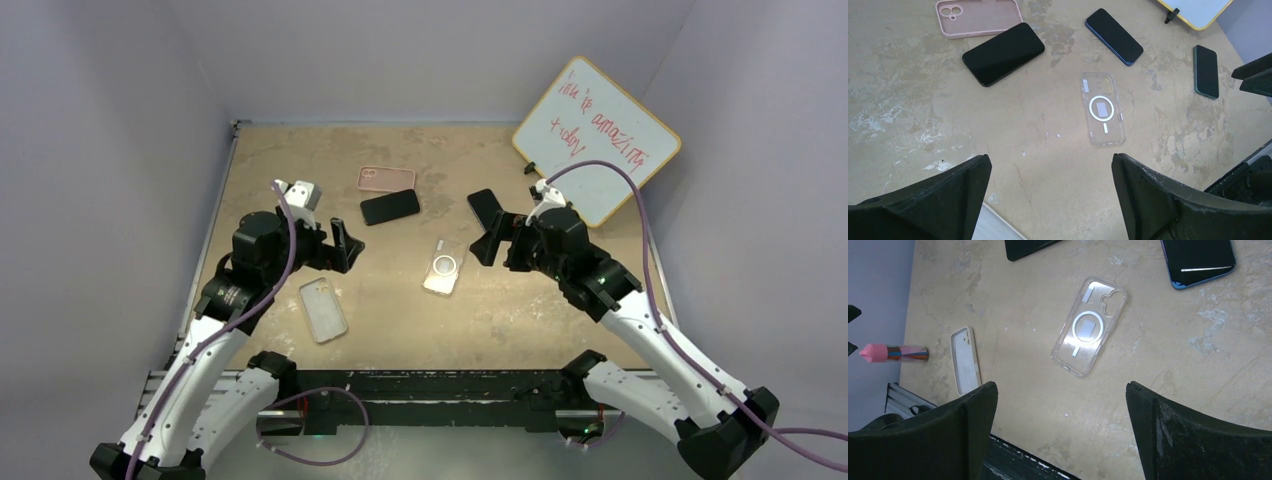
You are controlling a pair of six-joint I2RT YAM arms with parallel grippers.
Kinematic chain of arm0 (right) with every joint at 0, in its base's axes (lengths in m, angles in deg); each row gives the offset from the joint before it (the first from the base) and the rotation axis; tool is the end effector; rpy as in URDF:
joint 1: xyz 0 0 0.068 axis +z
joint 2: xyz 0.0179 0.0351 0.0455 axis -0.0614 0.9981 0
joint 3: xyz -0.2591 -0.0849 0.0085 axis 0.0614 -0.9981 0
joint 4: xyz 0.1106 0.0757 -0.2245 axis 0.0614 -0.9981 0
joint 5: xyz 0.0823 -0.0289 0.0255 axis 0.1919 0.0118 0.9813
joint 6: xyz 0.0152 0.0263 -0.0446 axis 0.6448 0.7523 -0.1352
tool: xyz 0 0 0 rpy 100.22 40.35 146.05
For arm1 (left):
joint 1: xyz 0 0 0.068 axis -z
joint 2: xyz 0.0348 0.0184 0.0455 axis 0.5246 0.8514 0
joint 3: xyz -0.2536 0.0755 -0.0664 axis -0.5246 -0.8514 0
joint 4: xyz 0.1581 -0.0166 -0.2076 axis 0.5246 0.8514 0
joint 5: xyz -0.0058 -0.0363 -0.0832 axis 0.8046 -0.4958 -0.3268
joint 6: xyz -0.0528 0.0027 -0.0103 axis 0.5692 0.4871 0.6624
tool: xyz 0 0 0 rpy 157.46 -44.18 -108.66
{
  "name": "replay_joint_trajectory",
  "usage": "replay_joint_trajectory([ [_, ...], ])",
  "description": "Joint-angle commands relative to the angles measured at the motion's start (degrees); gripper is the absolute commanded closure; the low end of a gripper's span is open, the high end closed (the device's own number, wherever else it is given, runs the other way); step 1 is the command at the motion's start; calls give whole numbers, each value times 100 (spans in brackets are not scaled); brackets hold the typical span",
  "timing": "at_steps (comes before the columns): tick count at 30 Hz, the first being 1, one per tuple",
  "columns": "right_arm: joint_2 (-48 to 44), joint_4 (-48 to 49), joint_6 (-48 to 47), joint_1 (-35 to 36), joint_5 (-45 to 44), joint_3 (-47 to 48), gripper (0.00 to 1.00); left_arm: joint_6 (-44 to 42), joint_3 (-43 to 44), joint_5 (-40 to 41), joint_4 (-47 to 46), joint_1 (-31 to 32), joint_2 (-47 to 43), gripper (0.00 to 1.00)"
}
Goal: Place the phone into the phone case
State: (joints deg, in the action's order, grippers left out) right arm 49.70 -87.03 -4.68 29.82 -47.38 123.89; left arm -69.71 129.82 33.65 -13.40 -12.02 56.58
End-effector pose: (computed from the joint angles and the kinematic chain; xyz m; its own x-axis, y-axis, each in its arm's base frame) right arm 0.1706 0.1107 0.3252 -0.5832 0.3293 -0.7426 -0.2172 0.8177 0.5331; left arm 0.1525 -0.0622 0.3261 -0.4852 -0.1127 -0.8671 0.3891 0.8602 -0.3295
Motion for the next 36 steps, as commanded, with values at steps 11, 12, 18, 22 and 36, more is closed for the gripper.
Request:
replay_joint_trajectory([
  [11,-212,-150,121,-12,-8,160,1,780,721,1769,574,-28,410,5],
  [12,-217,-147,122,-12,-11,161,1,874,773,2110,718,-28,499,5],
  [18,-400,-4,122,-12,-15,-6,1,1611,979,4070,1605,-28,1044,6],
  [22,-438,56,211,-12,-123,-155,1,1897,945,4162,1785,-37,1253,9],
  [36,-79,-74,490,-10,-254,-302,1,3509,-316,3194,1623,-51,2259,32],
])
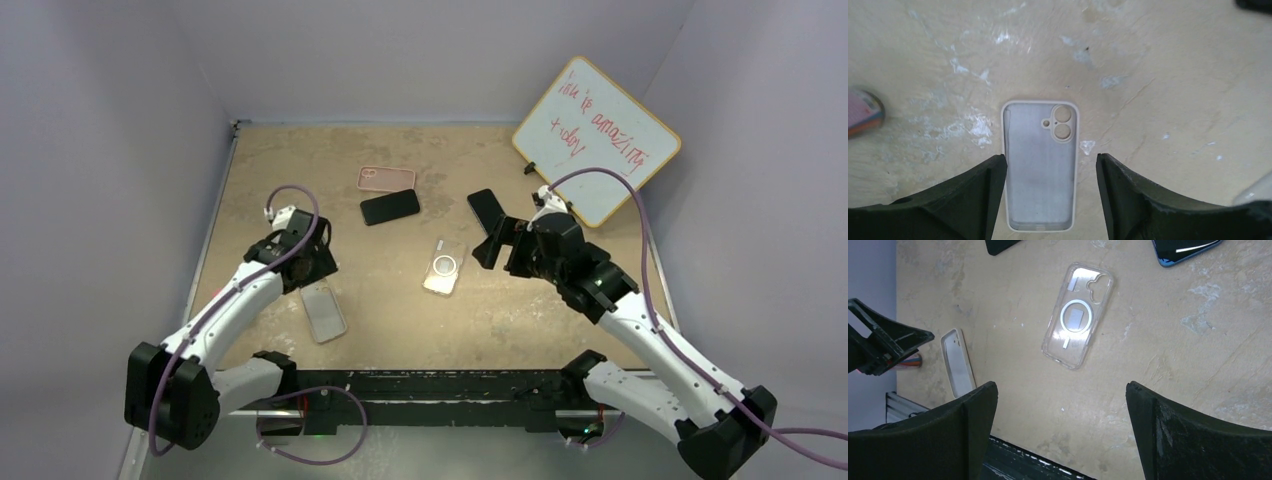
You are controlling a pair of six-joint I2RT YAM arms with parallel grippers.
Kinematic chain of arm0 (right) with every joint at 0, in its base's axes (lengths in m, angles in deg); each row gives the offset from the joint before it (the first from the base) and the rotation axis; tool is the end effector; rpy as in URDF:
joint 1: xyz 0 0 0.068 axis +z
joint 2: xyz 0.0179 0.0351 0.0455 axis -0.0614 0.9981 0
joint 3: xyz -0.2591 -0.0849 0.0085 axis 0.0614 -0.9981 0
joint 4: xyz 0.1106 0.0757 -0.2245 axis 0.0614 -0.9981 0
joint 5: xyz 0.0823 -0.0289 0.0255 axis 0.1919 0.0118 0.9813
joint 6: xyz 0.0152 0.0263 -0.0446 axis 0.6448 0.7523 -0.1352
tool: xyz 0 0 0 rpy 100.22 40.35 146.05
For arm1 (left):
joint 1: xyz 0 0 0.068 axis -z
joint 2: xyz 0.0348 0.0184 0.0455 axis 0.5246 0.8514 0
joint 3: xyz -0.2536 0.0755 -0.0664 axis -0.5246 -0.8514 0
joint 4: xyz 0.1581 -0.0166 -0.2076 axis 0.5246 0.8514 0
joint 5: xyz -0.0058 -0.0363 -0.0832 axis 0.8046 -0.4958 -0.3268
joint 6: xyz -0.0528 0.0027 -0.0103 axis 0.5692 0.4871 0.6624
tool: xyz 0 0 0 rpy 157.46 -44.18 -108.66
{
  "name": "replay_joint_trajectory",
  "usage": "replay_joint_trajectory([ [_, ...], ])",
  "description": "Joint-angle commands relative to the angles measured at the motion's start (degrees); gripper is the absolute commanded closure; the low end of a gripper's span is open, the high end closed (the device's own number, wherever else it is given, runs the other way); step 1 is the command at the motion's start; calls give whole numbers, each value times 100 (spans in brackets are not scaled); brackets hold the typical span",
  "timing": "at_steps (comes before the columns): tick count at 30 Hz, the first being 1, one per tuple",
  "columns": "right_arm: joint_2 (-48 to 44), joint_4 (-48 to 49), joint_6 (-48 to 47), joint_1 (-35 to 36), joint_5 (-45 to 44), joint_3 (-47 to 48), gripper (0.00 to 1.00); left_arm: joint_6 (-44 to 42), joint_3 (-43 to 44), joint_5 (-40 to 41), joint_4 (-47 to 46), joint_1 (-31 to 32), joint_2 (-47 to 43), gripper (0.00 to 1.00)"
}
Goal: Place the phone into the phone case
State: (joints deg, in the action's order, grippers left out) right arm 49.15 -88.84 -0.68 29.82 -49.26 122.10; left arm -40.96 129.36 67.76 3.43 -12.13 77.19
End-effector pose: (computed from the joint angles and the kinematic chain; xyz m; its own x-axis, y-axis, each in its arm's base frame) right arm 0.1683 0.1077 0.3131 -0.6114 0.3747 -0.6970 -0.1311 0.8207 0.5562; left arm 0.1962 -0.0553 0.2409 -0.6753 -0.4515 -0.5832 -0.4821 0.8686 -0.1144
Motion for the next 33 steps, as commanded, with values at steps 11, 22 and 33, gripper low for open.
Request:
replay_joint_trajectory([
  [11,376,-424,113,-11,48,239,2,1220,-803,212,-291,-140,672,38],
  [22,257,-411,85,-12,-112,132,2,1357,-1101,171,-368,-141,1053,47],
  [33,403,-352,-105,-12,-523,3,1,675,-1260,-777,-1105,-140,1052,98],
])
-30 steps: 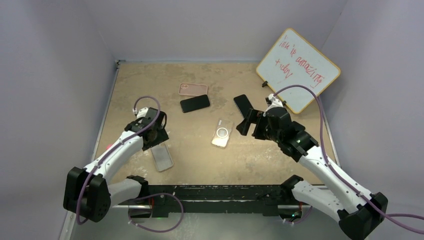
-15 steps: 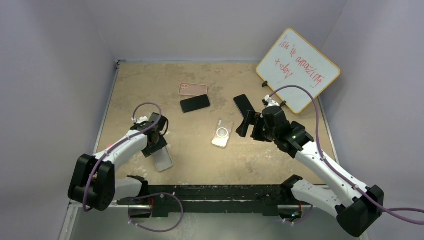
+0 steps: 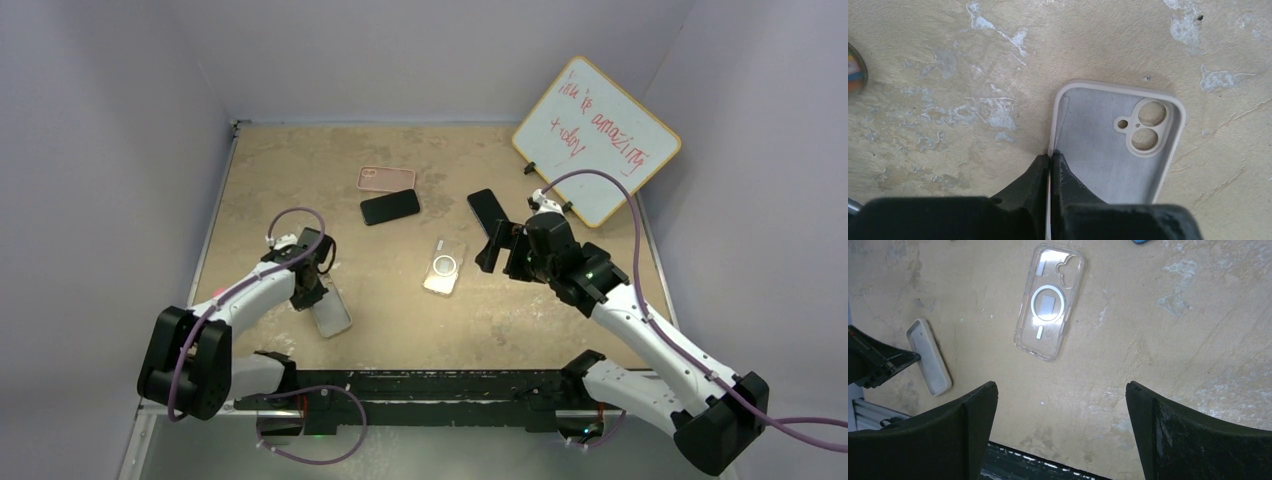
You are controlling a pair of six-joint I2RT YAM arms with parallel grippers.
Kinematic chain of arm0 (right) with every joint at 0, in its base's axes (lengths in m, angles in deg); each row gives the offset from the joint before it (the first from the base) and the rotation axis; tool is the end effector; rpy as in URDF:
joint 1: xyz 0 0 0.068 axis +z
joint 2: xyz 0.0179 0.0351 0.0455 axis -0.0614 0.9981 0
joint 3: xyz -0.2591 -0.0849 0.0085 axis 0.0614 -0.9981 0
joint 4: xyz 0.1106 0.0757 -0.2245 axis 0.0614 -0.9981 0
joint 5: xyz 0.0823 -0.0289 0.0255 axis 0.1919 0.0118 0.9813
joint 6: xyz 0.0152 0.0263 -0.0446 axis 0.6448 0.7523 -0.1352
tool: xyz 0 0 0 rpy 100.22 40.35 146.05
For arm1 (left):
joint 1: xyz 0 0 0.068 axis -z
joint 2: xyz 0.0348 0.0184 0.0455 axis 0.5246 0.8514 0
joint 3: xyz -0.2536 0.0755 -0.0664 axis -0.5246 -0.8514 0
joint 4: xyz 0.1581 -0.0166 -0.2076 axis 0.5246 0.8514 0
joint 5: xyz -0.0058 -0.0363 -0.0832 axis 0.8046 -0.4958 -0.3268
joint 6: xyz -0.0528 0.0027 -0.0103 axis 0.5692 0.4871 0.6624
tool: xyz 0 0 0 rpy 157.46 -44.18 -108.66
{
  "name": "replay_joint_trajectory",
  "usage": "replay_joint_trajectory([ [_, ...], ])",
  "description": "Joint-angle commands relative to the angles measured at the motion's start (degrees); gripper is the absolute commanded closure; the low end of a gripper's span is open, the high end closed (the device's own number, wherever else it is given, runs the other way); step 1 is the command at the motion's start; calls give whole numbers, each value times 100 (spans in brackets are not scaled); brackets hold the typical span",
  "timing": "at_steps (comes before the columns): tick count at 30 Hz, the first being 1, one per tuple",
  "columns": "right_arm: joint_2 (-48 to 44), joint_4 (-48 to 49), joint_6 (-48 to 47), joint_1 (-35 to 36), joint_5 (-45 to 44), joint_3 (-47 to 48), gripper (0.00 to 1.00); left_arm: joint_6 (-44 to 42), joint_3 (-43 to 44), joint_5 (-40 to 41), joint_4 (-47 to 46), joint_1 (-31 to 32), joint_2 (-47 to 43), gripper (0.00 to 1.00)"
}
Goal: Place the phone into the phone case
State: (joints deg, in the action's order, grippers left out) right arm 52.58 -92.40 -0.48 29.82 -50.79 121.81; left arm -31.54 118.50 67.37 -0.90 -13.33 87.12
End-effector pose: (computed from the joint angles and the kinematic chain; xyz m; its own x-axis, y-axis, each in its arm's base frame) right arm 0.1753 0.1112 0.2945 -0.6706 0.3372 -0.6608 -0.0573 0.8645 0.4994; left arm 0.1900 -0.0490 0.1585 -0.7124 -0.5564 -0.4276 -0.6254 0.7798 0.0273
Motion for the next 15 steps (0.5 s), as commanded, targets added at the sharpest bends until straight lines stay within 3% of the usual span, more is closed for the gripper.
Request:
replay_joint_trajectory([
  [1,81,13,-135,-8,-409,15,1,-308,-181,-816,-721,-21,59,100],
  [7,272,77,-57,-12,-737,-16,1,-901,-292,-1746,-1495,77,58,100],
  [15,627,273,-53,-12,-684,32,1,-878,-513,-2738,-2349,542,58,100],
])
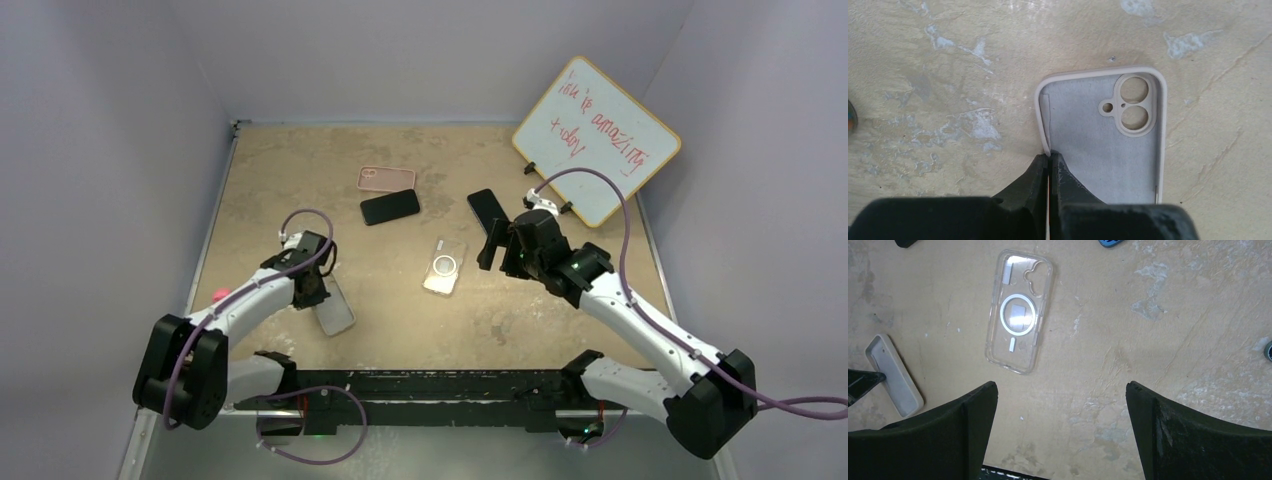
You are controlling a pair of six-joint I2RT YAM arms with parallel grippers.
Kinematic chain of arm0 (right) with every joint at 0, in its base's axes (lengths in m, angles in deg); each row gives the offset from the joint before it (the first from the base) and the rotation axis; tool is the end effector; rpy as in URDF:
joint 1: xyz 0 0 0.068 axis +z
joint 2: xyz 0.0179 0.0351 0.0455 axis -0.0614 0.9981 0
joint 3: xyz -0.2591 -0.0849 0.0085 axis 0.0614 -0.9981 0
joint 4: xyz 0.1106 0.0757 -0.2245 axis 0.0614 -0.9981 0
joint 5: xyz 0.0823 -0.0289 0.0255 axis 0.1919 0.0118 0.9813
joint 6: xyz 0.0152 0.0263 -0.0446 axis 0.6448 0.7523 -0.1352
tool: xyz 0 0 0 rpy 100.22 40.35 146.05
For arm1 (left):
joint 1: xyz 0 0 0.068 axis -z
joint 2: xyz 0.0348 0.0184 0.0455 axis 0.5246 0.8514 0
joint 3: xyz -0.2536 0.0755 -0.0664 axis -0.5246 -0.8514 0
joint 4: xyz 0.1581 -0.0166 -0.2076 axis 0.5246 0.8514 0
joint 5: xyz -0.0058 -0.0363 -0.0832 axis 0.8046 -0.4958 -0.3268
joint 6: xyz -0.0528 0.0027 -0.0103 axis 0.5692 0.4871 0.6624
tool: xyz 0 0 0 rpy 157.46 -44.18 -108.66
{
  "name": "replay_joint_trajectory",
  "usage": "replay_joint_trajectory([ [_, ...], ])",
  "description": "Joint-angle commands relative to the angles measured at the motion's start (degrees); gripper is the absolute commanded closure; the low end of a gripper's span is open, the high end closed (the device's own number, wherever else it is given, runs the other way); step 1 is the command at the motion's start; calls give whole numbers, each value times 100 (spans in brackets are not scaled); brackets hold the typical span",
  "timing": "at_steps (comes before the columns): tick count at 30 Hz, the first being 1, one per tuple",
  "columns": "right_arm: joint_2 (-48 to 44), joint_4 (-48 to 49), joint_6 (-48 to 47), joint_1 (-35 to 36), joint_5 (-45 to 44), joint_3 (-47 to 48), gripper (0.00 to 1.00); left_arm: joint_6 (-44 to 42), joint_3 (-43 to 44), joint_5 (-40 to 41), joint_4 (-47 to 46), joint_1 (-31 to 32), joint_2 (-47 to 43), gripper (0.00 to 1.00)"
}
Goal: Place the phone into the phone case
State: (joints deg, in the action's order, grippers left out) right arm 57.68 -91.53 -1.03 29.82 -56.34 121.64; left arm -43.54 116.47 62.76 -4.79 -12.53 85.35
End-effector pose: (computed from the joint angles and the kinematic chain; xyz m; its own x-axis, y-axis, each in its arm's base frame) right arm 0.1904 0.1171 0.2777 -0.6664 0.3205 -0.6732 0.0203 0.9104 0.4133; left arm 0.1871 -0.0537 0.1558 -0.8260 -0.3918 -0.4052 -0.4350 0.9003 0.0162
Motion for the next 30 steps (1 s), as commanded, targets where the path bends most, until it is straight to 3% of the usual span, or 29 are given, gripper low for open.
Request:
replay_joint_trajectory([
  [1,161,195,9,-10,-111,67,1,341,-302,-2287,-2008,547,291,100],
  [15,384,324,-281,-12,-227,155,2,699,414,-2004,-2161,2021,707,100],
  [22,682,640,-687,-45,-737,201,2,1003,739,-2205,-2338,2476,1174,100],
  [24,888,836,-844,-196,-792,219,2,1033,885,-2219,-2332,2627,1273,92],
  [30,1791,1469,-1565,-964,-115,544,3,717,1068,-2119,-2299,2672,1033,44],
])
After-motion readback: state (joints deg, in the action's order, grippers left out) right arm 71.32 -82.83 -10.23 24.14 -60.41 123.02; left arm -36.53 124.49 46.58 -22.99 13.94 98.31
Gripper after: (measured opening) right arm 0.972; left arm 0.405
